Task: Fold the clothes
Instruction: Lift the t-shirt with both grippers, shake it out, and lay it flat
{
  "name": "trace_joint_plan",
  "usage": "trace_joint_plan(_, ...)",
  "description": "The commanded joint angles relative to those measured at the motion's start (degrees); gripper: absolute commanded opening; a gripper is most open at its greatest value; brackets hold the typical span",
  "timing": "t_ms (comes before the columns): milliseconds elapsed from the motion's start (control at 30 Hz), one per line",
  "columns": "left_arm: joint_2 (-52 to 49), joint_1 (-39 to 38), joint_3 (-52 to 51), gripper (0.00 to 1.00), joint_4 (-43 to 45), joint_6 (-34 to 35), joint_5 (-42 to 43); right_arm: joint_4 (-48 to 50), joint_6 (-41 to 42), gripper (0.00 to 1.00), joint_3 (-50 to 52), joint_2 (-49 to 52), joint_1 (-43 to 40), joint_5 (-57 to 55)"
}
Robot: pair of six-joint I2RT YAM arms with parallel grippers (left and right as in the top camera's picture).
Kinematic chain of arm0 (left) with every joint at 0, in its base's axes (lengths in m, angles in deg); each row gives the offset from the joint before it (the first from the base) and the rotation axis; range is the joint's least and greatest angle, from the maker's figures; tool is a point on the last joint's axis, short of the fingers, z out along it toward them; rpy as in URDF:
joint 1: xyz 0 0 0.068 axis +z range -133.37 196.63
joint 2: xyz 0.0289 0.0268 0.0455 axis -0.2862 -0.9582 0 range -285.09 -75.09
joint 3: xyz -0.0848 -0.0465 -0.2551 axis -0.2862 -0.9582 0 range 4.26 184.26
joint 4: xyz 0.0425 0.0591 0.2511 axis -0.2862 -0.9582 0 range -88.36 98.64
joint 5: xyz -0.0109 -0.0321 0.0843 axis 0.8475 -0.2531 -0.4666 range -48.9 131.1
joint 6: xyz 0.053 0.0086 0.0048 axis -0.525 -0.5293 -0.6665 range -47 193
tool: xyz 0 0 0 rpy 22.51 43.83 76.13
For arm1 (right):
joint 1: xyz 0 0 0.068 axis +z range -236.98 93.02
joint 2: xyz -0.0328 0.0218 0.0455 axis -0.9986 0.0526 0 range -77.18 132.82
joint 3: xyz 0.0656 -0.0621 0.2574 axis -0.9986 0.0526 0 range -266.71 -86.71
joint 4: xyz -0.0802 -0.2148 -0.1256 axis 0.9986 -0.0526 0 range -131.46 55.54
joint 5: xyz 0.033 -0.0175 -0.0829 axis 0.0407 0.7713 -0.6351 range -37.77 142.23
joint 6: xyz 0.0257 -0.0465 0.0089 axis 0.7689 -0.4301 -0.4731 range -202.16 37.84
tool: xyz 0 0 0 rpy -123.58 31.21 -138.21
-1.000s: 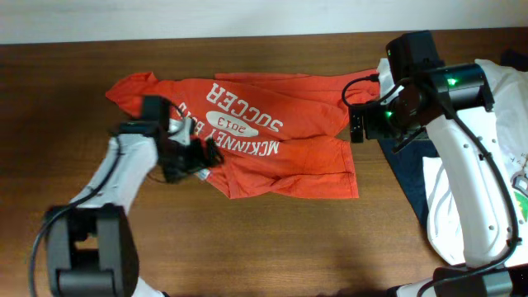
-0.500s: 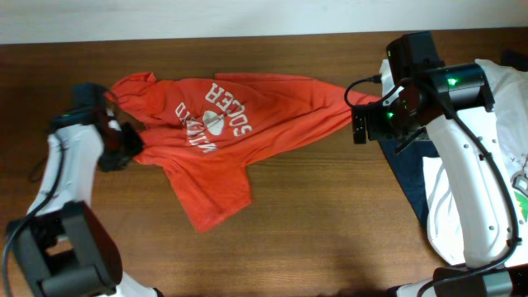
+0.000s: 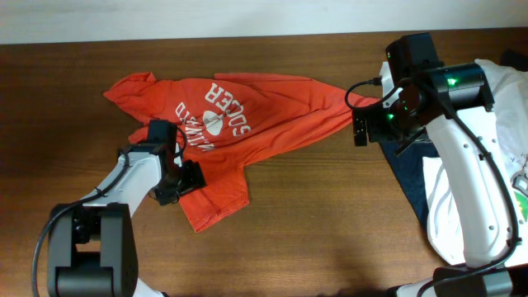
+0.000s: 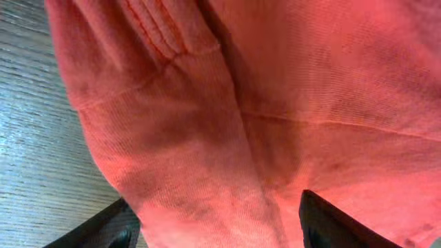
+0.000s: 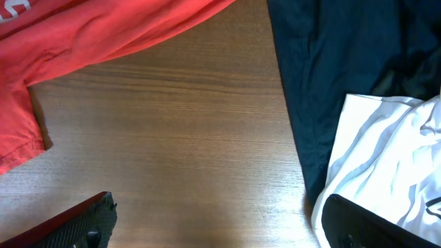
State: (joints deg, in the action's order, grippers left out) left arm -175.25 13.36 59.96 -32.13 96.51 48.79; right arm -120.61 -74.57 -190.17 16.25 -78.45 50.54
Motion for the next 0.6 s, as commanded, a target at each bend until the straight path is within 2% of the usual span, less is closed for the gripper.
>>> trace_joint_plan(0,-1.0,-0.3,-1.7,0.44,3.4,0.7,0.0,-0.3,0.4,0.99,-0.6,-0.8,-0.3,-0.3)
trace_joint_plan(33,-1.0,-0.3,-1.7,0.27,3.2,0.7,0.0,-0.5,0.4,0.99,-0.6,-0.8,-0.4,-0.3)
trace_joint_plan(67,-1.0,-0.3,-1.7,0.26,3.2,0.7,0.0,-0.5,0.4,0.99,-0.6,-0.8,-0.3,-0.3)
trace_joint_plan(100,-1.0,-0.3,-1.7,0.18,3.2,0.7,0.0,-0.5,0.4,0.99,-0.6,-0.8,-0.3,-0.3)
trace_joint_plan(133,-1.0,-0.3,-1.7,0.04,3.1,0.7,0.0,-0.5,0.4,0.99,-0.6,-0.8,-0.3,-0.3)
trace_joint_plan(167,-1.0,-0.3,-1.7,0.0,3.0,0.7,0.0,-0.7,0.4,0.99,-0.6,-0.8,-0.3,-0.3)
trace_joint_plan(267,0.1,2.0,-0.8,0.0,-1.3,0.2,-0.2,-0.4,0.5,0.99,0.2,-0.6,-0.4,-0.3)
trace_joint_plan(300,2.7,7.2,1.5,0.0,-5.9,-3.6,-0.5,0.0,0.9,0.99,1.8,-0.2,-0.4,-0.3)
trace_joint_plan(367,8.0,18.7,5.4,0.0,-12.5,-4.3,-3.4,2.2,3.7,0.99,5.6,0.9,-0.3,-0.3)
trace_joint_plan(433,11.5,25.7,6.0,0.0,-13.5,-4.3,-0.7,6.3,6.5,0.99,9.8,1.7,-0.4,2.1)
trace_joint_plan(467,12.3,29.0,6.0,0.0,-13.7,-4.3,3.8,10.3,6.5,0.99,13.8,2.1,-0.3,6.3)
trace_joint_plan(533,12.3,29.4,5.9,0.0,-15.5,-4.9,5.0,17.1,7.0,1.0,22.6,2.8,-0.3,11.7)
trace_joint_plan(567,12.3,28.9,5.9,0.0,-16.6,-5.2,5.0,22.2,8.7,0.89,28.7,2.9,-0.3,13.8)
